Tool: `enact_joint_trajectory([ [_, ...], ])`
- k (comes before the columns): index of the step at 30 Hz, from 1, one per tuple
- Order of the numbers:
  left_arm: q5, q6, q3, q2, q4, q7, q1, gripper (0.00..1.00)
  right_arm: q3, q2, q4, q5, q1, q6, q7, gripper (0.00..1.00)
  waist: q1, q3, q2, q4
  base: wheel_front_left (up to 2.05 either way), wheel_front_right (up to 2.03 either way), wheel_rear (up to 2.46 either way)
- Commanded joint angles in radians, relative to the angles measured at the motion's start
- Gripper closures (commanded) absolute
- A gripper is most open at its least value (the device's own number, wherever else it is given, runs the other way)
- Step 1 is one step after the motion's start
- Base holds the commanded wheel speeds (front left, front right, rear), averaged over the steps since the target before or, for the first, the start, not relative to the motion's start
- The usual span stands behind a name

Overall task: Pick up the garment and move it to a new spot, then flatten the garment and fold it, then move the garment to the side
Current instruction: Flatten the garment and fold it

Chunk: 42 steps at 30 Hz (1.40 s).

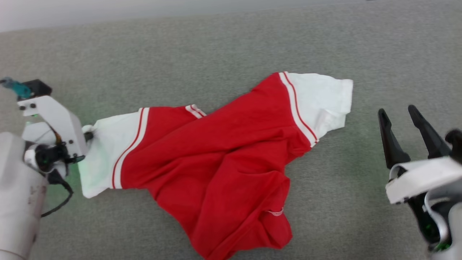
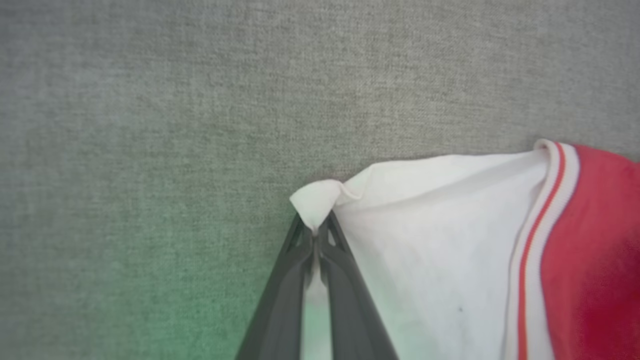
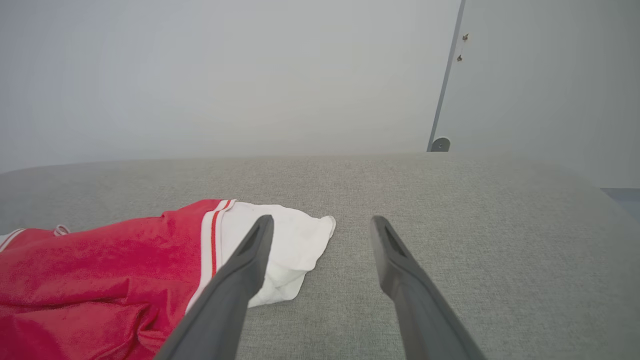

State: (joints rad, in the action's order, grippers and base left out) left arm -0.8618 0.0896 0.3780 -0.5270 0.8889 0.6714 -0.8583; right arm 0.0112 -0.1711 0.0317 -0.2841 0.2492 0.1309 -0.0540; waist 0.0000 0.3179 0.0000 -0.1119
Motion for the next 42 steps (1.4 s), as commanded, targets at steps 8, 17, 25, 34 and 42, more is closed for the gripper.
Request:
enact_joint_trajectory([
  [8, 0.018, 0.020, 0.057, 0.094, -0.011, -0.006, 0.003, 1.00, -0.006, -0.116, -0.092, -0.083, 0.162, 0.000, -0.246, 0.00, 0.0000, 0.028, 0.0000, 0.089, 0.00, 0.00, 0.00],
  [17, 0.023, 0.031, 0.090, 0.140, -0.039, -0.023, -0.060, 1.00, -0.012, -0.190, -0.241, -0.121, 0.316, 0.000, -0.470, 0.00, 0.0000, 0.093, 0.0000, 0.176, 0.00, 0.00, 0.00],
  [25, 0.013, 0.034, 0.116, 0.169, -0.019, -0.042, -0.081, 1.00, -0.056, -0.167, -0.421, -0.120, 0.432, 0.000, -0.676, 0.00, 0.0000, 0.128, 0.0000, 0.211, 0.00, 0.00, 0.00],
  [34, -0.001, 0.037, 0.141, 0.178, 0.023, -0.056, -0.093, 1.00, -0.084, -0.124, -0.549, -0.082, 0.493, 0.000, -0.918, 1.00, 0.0000, 0.122, 0.0000, 0.215, 0.00, 0.00, 0.00],
  [42, -0.019, 0.039, 0.166, 0.159, 0.029, -0.067, -0.106, 1.00, -0.134, -0.099, -0.541, -0.062, 0.553, 0.000, -0.951, 1.00, 0.0000, 0.084, 0.0000, 0.203, 0.00, 0.00, 0.00],
])
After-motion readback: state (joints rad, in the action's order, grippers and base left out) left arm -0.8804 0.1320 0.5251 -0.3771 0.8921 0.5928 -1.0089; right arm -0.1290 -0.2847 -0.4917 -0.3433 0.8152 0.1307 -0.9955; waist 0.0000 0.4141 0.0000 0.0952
